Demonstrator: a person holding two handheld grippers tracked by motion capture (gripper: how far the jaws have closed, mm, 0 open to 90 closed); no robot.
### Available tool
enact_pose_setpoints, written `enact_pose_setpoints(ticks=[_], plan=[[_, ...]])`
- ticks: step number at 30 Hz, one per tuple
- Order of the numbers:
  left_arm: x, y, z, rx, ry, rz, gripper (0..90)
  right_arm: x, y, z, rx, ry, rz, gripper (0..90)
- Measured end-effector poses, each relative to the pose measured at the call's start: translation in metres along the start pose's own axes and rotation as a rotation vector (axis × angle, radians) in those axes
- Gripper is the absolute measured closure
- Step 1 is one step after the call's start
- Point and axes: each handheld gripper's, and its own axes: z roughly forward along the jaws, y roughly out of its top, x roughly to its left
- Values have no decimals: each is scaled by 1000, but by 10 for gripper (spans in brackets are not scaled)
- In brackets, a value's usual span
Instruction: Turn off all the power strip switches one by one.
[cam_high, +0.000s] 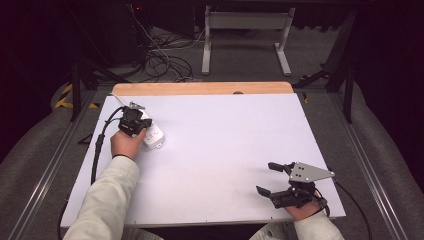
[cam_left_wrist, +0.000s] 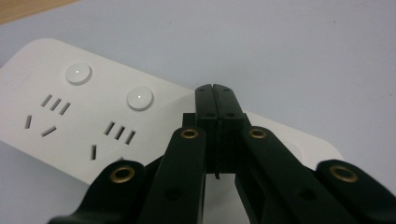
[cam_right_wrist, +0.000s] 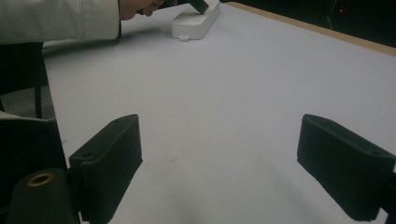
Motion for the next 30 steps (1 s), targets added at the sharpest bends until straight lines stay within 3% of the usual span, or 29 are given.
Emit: enact_pose_setpoints(ticks=[9, 13, 19, 21, 23, 26, 30], plan=[[-1, -2, 0, -9, 14, 18, 900, 1, 0, -1, -2, 1, 1, 141], [-2, -6, 1, -31, 19, 7, 900, 1, -1, -1, 0, 1, -1, 141], [-4, -1, -3, -34, 22, 14, 900, 1, -1, -3, -4, -1, 0, 140], [2, 8, -13, -103, 15, -10, 900, 0, -1, -3, -7, -2, 5, 140], [4, 13, -16, -119, 7, -23, 900, -1, -1, -2, -6, -1, 6, 140], [7, 19, -12, -89, 36, 3, 900, -1, -1, 0, 2, 0, 9, 139], [23, 15, -1, -71, 50, -50, 900, -3, -2, 0, 3, -1, 17, 139]])
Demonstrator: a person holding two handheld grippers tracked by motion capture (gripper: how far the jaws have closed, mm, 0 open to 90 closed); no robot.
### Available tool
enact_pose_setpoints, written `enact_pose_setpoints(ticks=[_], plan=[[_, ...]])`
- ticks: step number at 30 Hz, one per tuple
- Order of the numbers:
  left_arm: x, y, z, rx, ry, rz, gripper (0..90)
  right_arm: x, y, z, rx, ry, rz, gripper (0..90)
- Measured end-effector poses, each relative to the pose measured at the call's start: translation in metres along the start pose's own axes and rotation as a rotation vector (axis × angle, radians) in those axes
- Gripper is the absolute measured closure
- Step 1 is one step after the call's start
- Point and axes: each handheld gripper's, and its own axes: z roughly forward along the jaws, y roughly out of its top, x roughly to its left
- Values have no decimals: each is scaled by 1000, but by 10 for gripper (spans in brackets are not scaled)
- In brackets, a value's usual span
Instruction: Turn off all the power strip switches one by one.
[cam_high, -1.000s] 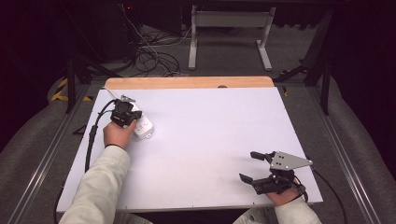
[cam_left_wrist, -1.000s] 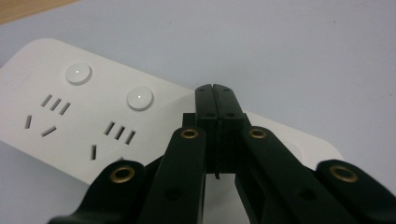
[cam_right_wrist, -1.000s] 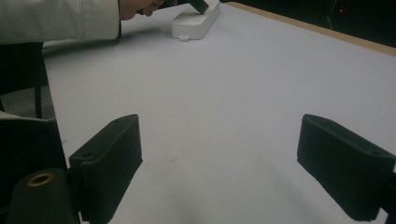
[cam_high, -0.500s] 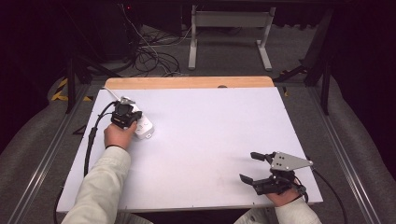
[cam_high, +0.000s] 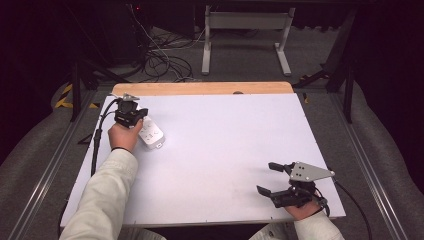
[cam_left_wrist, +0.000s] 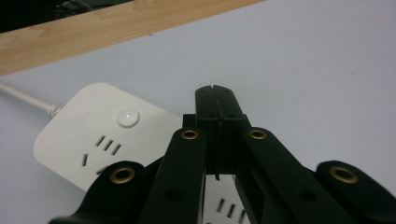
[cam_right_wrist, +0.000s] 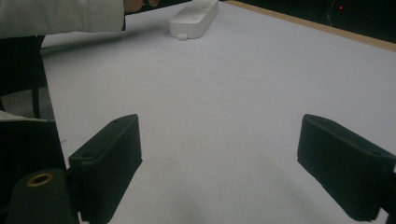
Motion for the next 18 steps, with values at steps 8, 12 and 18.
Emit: enact_pose_setpoints(ticks=[8, 12, 18], plan=[[7, -4, 5, 21, 27, -11, 900, -1, -1, 1, 2, 3, 8, 138], [8, -6, 9, 40, 24, -2, 900, 0, -1, 1, 5, 4, 8, 138], [8, -7, 10, 37, 25, 0, 900, 0, -1, 2, 10, 1, 9, 138]])
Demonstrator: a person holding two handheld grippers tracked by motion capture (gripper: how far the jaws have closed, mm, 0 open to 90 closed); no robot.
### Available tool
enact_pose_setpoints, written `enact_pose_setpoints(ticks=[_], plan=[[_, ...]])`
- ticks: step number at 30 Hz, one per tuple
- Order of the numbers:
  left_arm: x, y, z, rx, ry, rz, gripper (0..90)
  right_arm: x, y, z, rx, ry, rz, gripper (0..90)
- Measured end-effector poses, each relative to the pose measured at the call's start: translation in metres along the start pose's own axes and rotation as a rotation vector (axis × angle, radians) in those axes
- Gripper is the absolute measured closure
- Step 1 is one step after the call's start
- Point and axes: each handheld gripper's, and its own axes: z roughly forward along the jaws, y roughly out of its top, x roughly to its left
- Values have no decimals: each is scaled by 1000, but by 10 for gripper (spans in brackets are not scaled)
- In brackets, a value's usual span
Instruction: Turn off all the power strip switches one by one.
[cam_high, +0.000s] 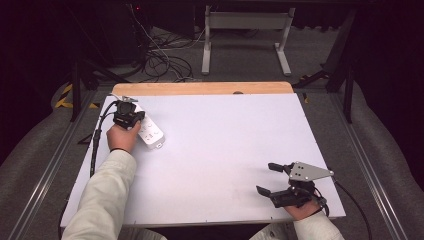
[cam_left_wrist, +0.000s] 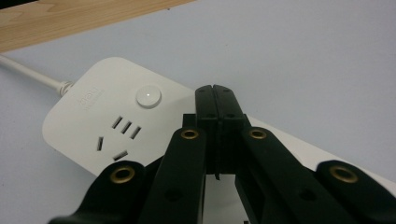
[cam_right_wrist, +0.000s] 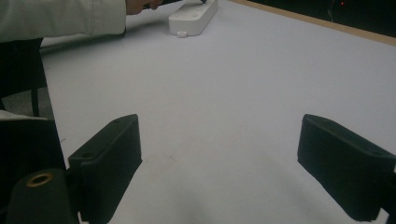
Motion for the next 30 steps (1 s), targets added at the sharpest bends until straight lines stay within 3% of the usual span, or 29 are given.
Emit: enact_pose_setpoints(ticks=[16, 20, 30], plan=[[0, -5, 2, -25, -8, 10, 900, 0, 0, 0, 0, 0, -3, 138], [-7, -6, 3, -33, 11, 65, 900, 0, 0, 0, 2, 1, -3, 138], [-6, -6, 4, -41, 11, 55, 900, 1, -1, -2, 0, 2, 1, 138]])
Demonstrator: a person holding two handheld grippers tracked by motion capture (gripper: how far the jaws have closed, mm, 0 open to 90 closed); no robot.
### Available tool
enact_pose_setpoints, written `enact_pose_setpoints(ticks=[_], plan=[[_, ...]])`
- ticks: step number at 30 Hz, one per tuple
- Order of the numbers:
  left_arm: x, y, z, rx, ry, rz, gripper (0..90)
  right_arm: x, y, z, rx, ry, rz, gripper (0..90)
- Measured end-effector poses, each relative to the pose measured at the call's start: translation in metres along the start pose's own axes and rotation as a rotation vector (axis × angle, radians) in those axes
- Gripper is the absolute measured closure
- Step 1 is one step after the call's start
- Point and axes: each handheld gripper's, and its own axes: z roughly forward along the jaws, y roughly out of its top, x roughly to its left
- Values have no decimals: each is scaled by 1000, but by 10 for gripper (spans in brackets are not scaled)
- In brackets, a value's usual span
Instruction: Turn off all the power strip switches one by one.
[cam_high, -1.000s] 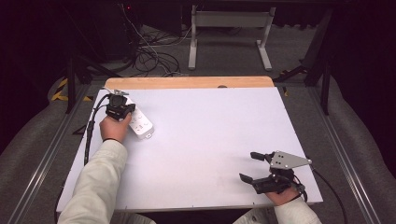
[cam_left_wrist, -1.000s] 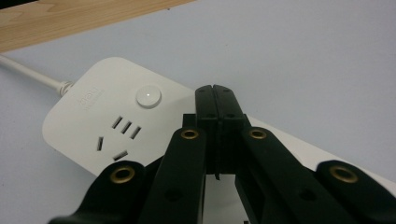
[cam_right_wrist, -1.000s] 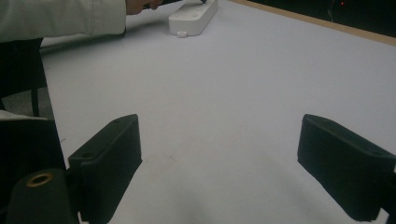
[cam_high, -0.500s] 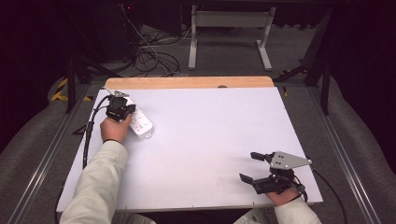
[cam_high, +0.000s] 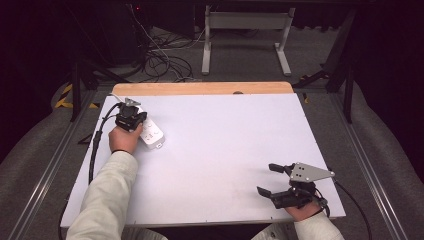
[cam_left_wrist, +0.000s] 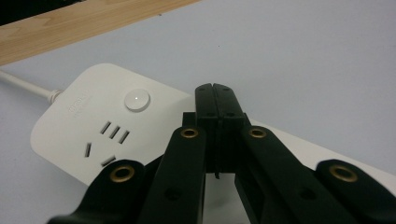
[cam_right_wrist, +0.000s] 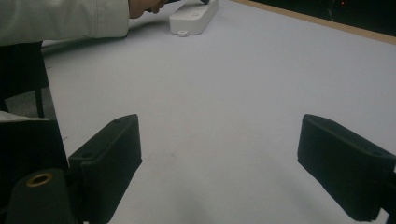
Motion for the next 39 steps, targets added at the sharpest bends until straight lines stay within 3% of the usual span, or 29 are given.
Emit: enact_pose_setpoints(ticks=[15, 21, 23, 24, 26, 30, 33, 36, 39], plan=[[0, -2, 0, -14, 0, -9, 900, 0, -1, -2, -4, 1, 7, 137], [1, -4, 1, -20, 2, -36, 900, 0, -2, -2, -2, 1, 5, 136], [-1, 3, -2, -5, 22, -8, 900, 0, -2, -3, -2, -1, 4, 136], [0, 7, -4, 6, 12, -6, 900, -1, -2, -3, -7, -2, 7, 136], [9, 12, -13, -64, -23, -46, 900, -2, -2, -2, -7, 0, 12, 136], [12, 17, -16, -86, -16, -33, 900, -3, -1, 1, 0, 2, 14, 136], [15, 23, -15, -50, -14, -7, 900, -4, -1, 4, 7, 5, 16, 136], [19, 26, -16, -64, -12, -28, 900, -4, -1, 6, 14, 5, 17, 135], [24, 27, -13, -44, 8, -34, 900, -4, -2, 6, 18, 5, 17, 135]])
